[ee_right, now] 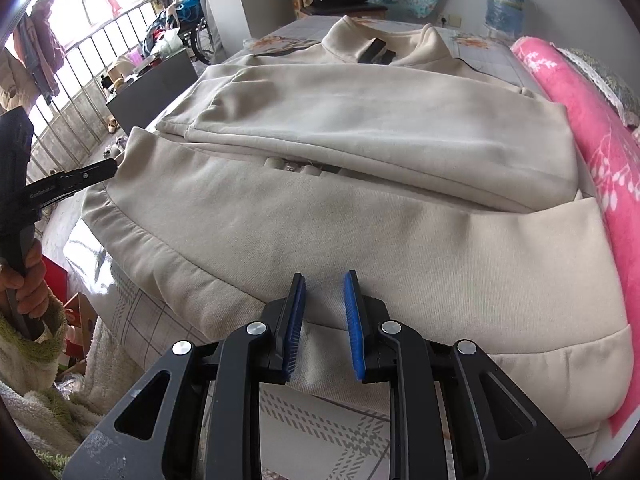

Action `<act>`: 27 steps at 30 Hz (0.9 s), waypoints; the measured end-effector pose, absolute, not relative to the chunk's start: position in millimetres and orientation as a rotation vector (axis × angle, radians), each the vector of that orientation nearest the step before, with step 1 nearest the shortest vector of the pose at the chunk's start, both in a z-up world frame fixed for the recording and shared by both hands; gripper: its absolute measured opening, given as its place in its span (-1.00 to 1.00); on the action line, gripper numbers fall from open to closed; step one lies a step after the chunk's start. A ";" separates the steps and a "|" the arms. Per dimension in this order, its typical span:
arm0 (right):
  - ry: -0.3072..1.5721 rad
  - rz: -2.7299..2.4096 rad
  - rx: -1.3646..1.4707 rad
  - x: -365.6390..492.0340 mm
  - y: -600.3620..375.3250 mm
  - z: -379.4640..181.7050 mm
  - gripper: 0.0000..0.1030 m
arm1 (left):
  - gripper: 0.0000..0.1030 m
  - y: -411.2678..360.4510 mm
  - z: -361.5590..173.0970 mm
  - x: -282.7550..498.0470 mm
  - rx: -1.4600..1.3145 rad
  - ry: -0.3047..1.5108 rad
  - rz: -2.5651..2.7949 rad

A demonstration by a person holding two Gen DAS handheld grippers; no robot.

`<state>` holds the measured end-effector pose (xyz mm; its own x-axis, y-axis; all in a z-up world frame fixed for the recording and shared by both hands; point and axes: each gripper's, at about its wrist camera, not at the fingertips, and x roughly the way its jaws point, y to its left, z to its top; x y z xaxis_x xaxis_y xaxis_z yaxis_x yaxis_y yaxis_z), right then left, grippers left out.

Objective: Fold large clothes

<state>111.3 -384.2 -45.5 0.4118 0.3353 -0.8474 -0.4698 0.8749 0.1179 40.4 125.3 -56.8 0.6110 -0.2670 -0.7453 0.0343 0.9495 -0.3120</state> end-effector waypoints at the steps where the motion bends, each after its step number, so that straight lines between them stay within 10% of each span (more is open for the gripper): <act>1: 1.029 0.508 -0.147 111.4 -384.2 -45.6 -0.62 | -0.93 122.7 -63.5 49.5 -0.220 0.930 -0.098; 10: 1.034 0.506 -0.141 110.8 -383.7 -46.1 -0.62 | -0.94 158.7 -14.2 40.3 -0.261 0.766 0.027; 19: 1.040 0.512 -0.084 112.2 -389.4 -45.8 -0.62 | -0.68 21.6 -62.4 41.8 -0.069 0.978 -0.259; 22: 1.009 0.473 -0.077 109.8 -400.2 -35.7 -0.12 | -0.67 5.9 -63.7 35.3 0.053 0.941 -0.206; 27: 0.911 0.296 -0.060 111.7 -451.8 -15.9 -0.06 | -0.67 8.5 -64.1 34.7 0.041 0.954 -0.199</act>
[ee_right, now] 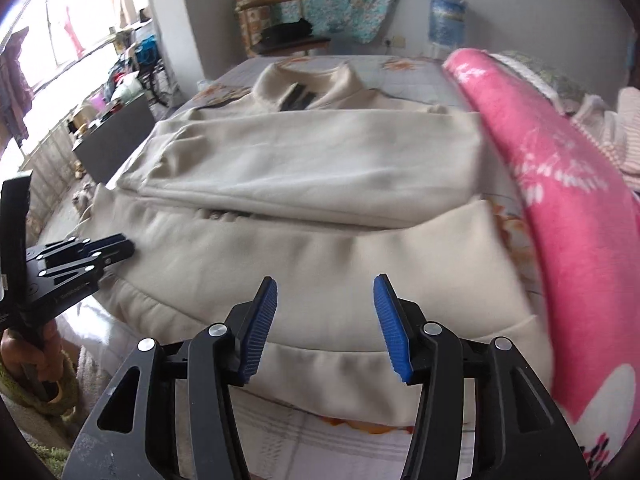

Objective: Fold large clothes

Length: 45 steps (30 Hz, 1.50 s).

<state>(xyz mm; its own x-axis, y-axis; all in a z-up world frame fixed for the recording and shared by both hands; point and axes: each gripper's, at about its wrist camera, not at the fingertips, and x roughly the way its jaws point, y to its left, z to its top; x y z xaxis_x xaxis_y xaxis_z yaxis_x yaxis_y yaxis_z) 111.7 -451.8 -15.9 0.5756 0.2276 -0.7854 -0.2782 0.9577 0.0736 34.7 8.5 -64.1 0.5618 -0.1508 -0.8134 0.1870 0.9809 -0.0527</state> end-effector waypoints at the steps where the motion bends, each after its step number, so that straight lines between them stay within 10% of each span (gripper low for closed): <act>1: 0.912 0.257 -0.031 114.9 -467.3 -17.5 -0.06 | -0.66 8.9 -64.5 36.6 0.034 0.956 -0.199; 7: 0.970 0.186 0.141 129.5 -523.1 -38.1 -0.27 | -0.66 8.0 -64.0 39.0 0.025 0.964 -0.192; 21: 0.887 0.193 -0.027 122.0 -490.0 -8.4 0.16 | -0.64 7.1 -56.9 50.8 0.023 1.044 -0.193; 33: 0.976 0.320 -0.122 133.3 -411.8 -23.1 0.44 | 0.29 1.3 -43.4 76.2 0.073 1.030 -0.127; 45: 1.065 0.267 -0.140 150.0 -401.3 -52.1 0.65 | 0.46 0.6 -62.6 88.5 0.102 1.094 -0.072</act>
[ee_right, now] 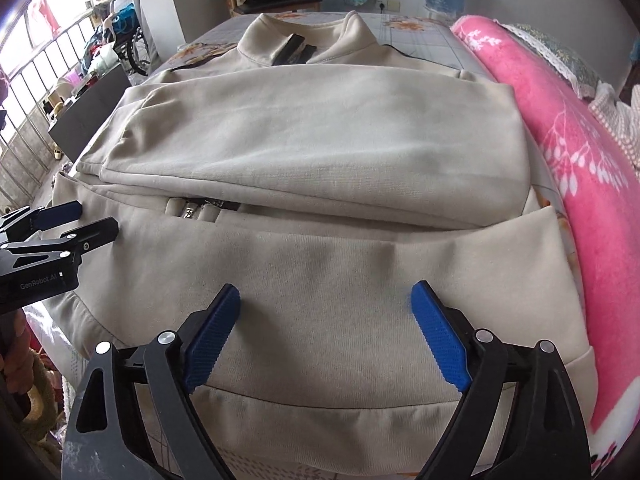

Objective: Fold large clothes

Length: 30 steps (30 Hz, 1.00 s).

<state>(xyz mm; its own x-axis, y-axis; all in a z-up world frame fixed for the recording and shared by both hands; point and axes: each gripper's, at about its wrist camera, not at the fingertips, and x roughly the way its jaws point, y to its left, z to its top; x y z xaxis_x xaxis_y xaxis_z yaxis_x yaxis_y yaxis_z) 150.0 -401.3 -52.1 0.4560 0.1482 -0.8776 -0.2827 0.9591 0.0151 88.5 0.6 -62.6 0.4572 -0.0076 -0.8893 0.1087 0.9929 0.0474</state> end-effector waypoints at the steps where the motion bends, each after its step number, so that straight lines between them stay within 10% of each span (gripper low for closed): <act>1: 1.067 0.267 -0.145 150.5 -400.2 -52.6 0.67 | 0.47 0.1 -63.1 87.9 0.106 1.096 -0.069; 30: 1.159 0.237 -0.176 163.3 -395.8 -55.3 0.85 | 0.55 9.4 -44.9 100.0 0.051 1.118 -0.071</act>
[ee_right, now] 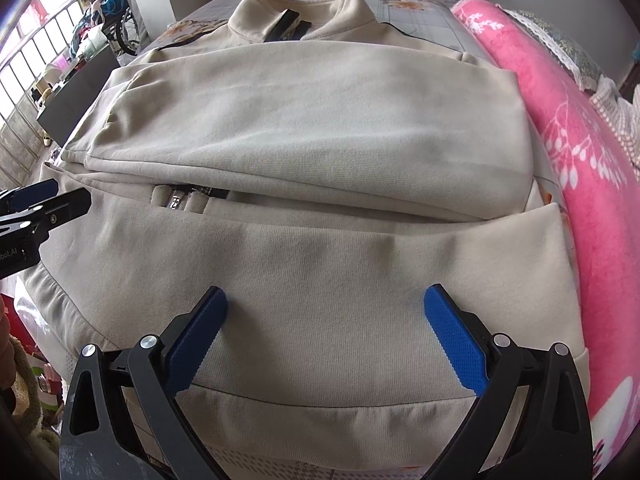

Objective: Fold large clothes

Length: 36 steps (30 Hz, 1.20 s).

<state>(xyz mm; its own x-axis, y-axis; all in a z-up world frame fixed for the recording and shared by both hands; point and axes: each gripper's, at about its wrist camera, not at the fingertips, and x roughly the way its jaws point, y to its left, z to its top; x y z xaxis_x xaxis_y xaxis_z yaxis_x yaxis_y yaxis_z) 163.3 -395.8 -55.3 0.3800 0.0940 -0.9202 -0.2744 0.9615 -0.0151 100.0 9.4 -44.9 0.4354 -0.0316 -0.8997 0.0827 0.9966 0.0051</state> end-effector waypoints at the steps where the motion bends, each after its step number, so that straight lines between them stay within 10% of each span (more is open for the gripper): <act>1: 1.162 0.236 -0.176 163.8 -395.7 -55.5 0.85 | 0.55 10.0 -43.3 100.9 0.050 1.116 -0.070; 36: 1.167 0.265 -0.194 160.6 -397.4 -54.6 0.84 | 0.55 16.0 3.7 120.0 0.072 1.022 -0.046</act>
<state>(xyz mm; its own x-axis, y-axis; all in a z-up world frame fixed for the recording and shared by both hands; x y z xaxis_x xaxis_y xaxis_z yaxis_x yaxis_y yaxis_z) 160.6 -397.4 -54.6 0.3671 0.1047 -0.9243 -0.3050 0.9523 -0.0133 120.0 16.0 3.7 0.5212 -0.0049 -0.8534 0.0725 0.9966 0.0386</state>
